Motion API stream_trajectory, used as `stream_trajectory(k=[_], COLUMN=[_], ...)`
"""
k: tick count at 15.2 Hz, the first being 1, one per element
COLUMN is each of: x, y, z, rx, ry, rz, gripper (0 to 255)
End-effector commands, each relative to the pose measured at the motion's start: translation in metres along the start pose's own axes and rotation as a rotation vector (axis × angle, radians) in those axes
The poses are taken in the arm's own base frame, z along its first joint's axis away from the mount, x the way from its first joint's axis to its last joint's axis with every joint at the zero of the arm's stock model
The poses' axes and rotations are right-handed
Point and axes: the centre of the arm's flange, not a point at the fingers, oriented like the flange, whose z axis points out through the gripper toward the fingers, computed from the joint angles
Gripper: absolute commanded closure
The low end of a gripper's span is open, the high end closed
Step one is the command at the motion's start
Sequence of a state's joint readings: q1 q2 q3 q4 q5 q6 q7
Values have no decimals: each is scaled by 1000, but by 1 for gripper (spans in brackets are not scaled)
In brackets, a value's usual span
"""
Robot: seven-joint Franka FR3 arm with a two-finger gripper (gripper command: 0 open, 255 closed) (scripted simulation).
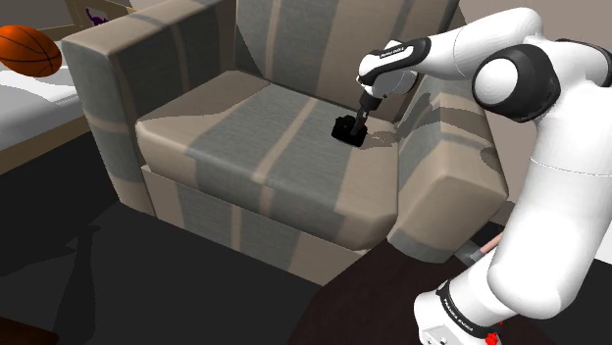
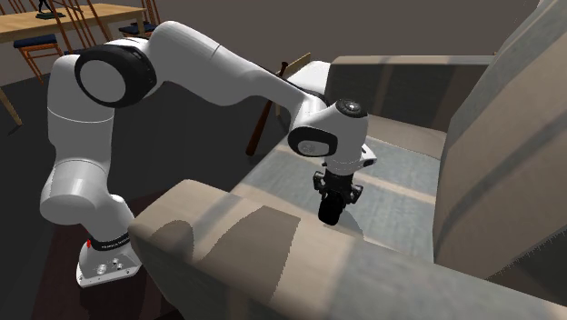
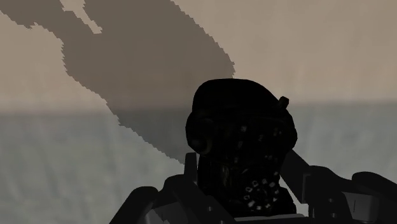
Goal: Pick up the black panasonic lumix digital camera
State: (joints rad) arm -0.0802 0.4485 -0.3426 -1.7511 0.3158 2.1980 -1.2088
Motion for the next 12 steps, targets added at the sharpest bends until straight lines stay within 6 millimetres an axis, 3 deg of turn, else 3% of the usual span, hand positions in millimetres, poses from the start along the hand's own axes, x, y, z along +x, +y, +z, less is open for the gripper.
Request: stream_trajectory(k=[1, 8, 12], x=[1, 0, 3], y=[0, 0, -1], z=[2, 1, -20], rx=[1, 1, 1], ry=[0, 0, 0], rz=[-1, -1, -1], gripper=[255, 255, 255])
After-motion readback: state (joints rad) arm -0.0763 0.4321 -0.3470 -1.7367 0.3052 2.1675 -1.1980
